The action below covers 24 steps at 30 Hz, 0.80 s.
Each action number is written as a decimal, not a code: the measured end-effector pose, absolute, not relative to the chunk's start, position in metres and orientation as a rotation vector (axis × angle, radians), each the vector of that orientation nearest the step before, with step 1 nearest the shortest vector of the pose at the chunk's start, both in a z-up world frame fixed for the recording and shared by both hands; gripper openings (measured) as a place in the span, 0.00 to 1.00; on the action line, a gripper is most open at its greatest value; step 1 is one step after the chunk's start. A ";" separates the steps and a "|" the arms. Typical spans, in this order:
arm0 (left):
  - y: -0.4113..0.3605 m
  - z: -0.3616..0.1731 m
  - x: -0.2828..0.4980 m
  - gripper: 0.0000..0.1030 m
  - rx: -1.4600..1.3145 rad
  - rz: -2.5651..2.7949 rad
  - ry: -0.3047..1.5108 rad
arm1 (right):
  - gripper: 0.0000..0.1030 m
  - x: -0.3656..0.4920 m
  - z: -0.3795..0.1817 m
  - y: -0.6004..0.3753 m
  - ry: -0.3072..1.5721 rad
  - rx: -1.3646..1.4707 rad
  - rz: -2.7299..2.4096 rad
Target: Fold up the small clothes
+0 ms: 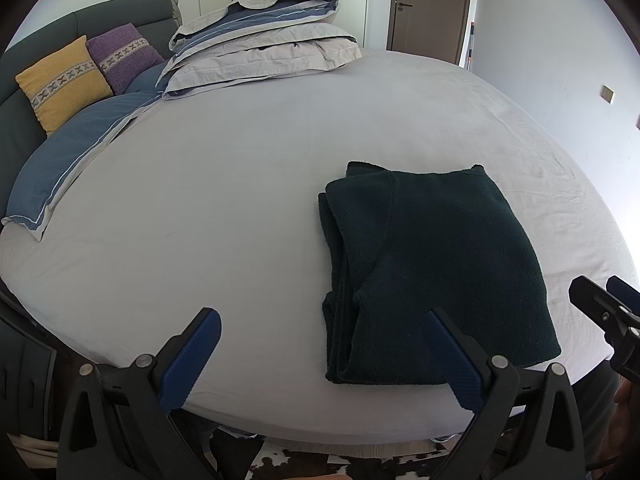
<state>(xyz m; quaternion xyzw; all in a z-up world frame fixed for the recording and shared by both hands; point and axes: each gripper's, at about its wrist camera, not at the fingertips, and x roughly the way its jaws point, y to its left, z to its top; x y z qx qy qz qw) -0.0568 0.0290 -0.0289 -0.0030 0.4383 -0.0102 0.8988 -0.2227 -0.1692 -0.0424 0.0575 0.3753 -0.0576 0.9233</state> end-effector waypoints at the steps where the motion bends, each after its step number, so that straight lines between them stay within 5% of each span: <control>1: 0.029 -0.029 -0.057 1.00 -0.007 -0.020 0.908 | 1.00 -0.222 -0.043 -0.169 0.770 0.117 -0.117; 24: 0.028 -0.030 -0.058 1.00 -0.005 -0.022 0.911 | 1.00 -0.221 -0.045 -0.169 0.771 0.107 -0.117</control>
